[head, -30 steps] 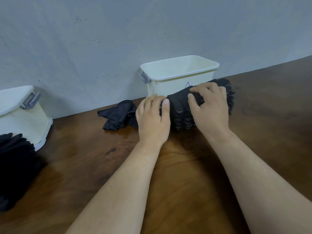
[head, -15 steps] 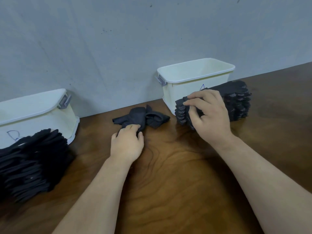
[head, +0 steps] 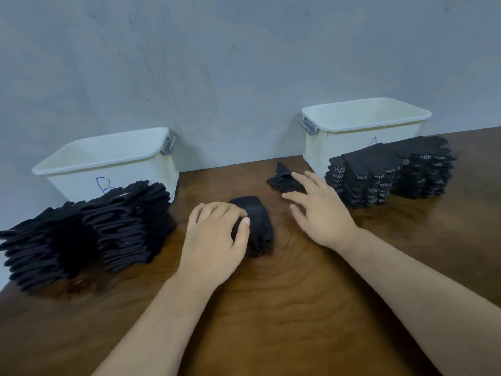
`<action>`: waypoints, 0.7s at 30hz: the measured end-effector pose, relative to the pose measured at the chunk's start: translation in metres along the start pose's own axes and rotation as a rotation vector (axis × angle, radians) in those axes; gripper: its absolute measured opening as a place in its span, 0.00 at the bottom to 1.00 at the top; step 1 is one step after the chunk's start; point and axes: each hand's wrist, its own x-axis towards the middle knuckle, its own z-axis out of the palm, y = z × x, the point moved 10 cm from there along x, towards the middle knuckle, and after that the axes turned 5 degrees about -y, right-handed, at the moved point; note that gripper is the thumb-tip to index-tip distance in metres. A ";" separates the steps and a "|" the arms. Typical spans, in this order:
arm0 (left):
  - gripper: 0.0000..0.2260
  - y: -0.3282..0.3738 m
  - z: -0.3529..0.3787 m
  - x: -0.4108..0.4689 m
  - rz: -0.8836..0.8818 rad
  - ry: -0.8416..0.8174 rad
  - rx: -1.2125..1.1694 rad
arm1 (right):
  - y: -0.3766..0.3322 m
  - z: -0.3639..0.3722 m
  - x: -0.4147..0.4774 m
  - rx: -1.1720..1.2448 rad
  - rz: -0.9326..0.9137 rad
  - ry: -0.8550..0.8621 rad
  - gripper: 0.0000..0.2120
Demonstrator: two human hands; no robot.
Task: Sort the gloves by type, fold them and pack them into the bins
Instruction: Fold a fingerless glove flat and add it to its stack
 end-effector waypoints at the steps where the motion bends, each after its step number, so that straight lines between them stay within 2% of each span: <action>1: 0.21 -0.005 0.005 0.004 -0.011 -0.050 0.035 | 0.004 0.006 0.006 -0.019 0.052 -0.022 0.18; 4: 0.24 -0.012 0.032 0.011 -0.021 -0.250 0.050 | 0.011 0.021 0.022 -0.067 0.172 -0.068 0.21; 6: 0.25 -0.012 0.037 0.011 -0.013 -0.291 0.041 | 0.015 0.029 0.028 -0.084 0.225 -0.102 0.23; 9: 0.26 -0.005 0.033 0.009 0.000 -0.291 0.079 | 0.024 0.032 0.029 -0.060 0.303 -0.124 0.23; 12: 0.26 0.004 0.013 0.008 0.027 -0.163 0.086 | 0.022 0.029 0.028 -0.016 0.275 -0.112 0.22; 15: 0.27 -0.009 0.002 0.012 -0.001 -0.082 0.010 | 0.019 0.020 0.026 0.042 0.210 -0.052 0.22; 21: 0.29 -0.021 0.026 0.009 -0.032 -0.278 -0.036 | 0.012 -0.024 0.018 0.491 0.176 0.237 0.21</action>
